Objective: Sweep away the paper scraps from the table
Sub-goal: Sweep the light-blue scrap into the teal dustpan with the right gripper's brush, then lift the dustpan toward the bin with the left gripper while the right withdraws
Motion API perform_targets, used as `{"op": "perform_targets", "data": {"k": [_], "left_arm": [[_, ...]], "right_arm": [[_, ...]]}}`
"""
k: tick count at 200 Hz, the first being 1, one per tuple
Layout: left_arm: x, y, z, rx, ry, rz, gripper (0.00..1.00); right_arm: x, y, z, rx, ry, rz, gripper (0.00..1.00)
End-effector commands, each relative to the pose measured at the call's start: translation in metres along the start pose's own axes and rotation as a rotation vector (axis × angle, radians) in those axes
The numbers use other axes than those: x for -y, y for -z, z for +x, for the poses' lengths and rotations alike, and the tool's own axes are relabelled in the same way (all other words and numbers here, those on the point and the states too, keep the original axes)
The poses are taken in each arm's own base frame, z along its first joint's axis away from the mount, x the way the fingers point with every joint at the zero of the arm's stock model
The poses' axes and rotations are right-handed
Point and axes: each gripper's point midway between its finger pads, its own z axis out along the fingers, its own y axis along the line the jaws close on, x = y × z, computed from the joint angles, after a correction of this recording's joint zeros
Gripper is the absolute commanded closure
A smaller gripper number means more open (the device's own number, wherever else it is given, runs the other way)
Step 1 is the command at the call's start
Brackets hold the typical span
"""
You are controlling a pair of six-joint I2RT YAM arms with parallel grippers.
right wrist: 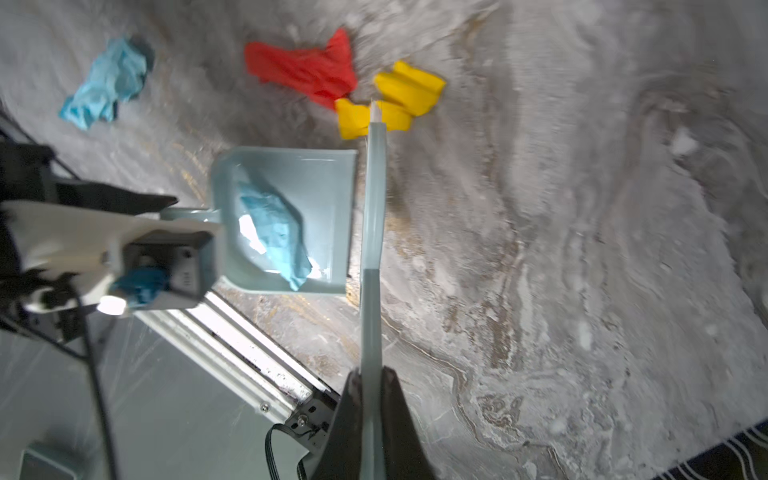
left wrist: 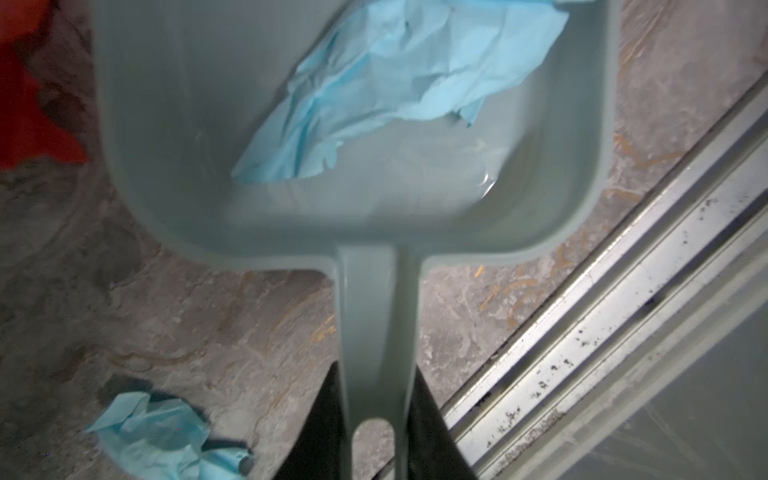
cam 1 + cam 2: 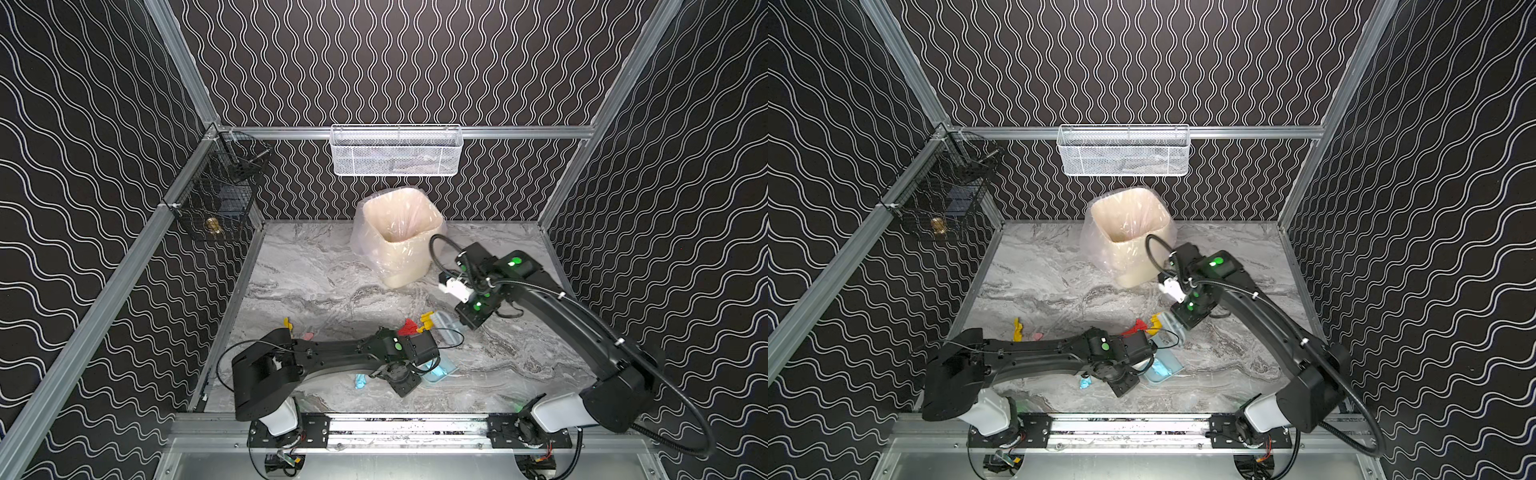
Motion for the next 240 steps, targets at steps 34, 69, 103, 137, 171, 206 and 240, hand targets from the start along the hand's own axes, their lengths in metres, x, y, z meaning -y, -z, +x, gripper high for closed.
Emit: {"op": "perform_targets", "data": {"k": [34,69,103,137,171,206,240], "left_arm": [[-0.010,0.049,-0.001,0.092,0.035,-0.024,1.00],[-0.024,0.093,0.007,0.103,0.040,-0.080,1.00],[-0.044,0.144,0.008,0.151,0.081,-0.099,1.00],[-0.084,0.194,0.012,0.212,0.165,-0.122,1.00],[-0.130,0.229,0.018,0.231,0.228,-0.184,1.00],[-0.170,0.253,0.010,0.262,0.289,-0.245,1.00],[-0.200,0.270,-0.012,0.299,0.316,-0.272,1.00]], "right_arm": [[0.052,0.024,-0.002,0.182,-0.178,0.078,1.00],[0.061,0.021,-0.008,0.225,-0.226,0.049,1.00],[0.068,0.029,-0.020,0.317,-0.230,0.079,1.00],[0.084,0.021,-0.012,0.287,-0.275,0.167,1.00],[0.093,0.018,-0.009,0.283,-0.301,0.199,1.00],[0.095,0.024,-0.014,0.329,-0.304,0.194,1.00],[0.095,0.026,-0.017,0.352,-0.296,0.184,1.00]]}}
